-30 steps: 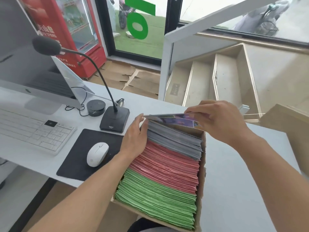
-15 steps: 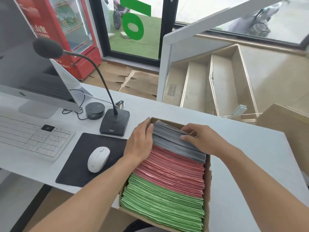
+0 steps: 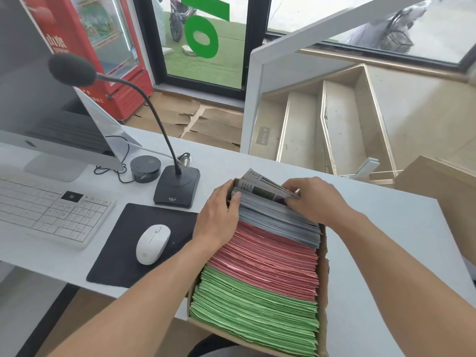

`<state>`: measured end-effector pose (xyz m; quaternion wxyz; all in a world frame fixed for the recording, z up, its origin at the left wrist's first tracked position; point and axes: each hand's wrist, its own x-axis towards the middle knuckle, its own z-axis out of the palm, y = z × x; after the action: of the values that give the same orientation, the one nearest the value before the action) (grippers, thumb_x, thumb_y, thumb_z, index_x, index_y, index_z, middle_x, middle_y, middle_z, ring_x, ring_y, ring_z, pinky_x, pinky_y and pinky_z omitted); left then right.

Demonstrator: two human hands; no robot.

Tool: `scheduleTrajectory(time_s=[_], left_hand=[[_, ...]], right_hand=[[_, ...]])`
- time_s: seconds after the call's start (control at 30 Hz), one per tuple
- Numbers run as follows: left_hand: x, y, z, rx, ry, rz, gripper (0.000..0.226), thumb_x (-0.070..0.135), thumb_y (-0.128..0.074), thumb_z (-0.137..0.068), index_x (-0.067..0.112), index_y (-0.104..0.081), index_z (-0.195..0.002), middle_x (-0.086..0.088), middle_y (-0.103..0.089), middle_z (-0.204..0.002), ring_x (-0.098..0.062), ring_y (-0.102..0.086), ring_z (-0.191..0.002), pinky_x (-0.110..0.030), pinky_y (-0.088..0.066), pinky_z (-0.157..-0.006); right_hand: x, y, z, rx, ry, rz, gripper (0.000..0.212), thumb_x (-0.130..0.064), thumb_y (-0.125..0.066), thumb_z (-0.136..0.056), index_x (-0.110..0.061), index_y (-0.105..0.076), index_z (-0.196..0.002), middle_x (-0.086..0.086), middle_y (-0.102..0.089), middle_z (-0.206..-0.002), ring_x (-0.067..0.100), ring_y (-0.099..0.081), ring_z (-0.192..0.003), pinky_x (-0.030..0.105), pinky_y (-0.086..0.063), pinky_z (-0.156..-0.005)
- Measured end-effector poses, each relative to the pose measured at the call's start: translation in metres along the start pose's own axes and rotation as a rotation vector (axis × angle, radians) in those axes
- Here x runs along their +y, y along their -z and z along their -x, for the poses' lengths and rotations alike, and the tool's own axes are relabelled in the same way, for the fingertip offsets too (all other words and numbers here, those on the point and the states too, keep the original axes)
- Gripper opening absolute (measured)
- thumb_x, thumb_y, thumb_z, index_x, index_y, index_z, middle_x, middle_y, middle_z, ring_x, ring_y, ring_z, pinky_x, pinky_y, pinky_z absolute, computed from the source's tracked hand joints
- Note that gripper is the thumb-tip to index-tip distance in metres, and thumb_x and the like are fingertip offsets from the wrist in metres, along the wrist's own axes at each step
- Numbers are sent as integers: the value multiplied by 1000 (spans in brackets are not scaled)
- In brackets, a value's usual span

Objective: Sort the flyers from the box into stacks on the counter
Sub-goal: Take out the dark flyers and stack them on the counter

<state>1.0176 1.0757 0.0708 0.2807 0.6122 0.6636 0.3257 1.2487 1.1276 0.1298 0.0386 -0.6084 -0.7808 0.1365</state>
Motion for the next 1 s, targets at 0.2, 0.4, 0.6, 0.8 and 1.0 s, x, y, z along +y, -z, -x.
scheduleTrajectory(time_s=[0.2, 0.4, 0.6, 0.8, 1.0], left_hand=[[0, 0, 1, -1, -13, -21, 50, 50, -32, -106, 31, -36, -152, 11, -45, -152, -9, -43, -138, -29, -37, -105], [3, 6, 2, 43, 107, 246, 53, 57, -30, -105, 30, -46, -148, 12, -50, -149, -6, -42, -139, -27, -31, -113], [55, 40, -18, -5, 193, 830, 43, 49, -50, -101, 14, -64, -121, -7, -73, -119, -19, -71, -107, -39, -54, -97], [136, -8, 5, -1025, 410, 809, 59, 55, -61, -92, 7, -65, -126, -13, -70, -120, -31, -68, -105, -45, -52, -99], [172, -82, 33, -753, 273, 878, 34, 25, -71, -90, 8, -68, -120, -10, -75, -112, -29, -71, -99, -44, -54, -94]], right_hand=[[-7, -10, -1, 33, -31, -22, 22, -35, -64, -96, -34, -69, -117, -3, -73, -104, 27, -64, -98, 35, -48, -74], [-9, 8, 24, 284, 49, 17, 13, -27, -58, -101, -29, -71, -102, -4, -74, -91, 27, -65, -84, 31, -42, -64], [31, 47, 88, 595, 399, -268, 20, -2, -69, -93, -17, -78, -101, -13, -73, -109, 24, -62, -114, 41, -45, -98], [55, 55, 144, 715, 334, -460, 21, -11, -81, -81, -20, -75, -100, 1, -68, -122, 34, -47, -133, 43, -41, -108], [114, 55, 189, 562, -199, -1297, 40, -40, -68, -91, -35, -64, -130, -4, -60, -143, 18, -57, -133, 31, -54, -99]])
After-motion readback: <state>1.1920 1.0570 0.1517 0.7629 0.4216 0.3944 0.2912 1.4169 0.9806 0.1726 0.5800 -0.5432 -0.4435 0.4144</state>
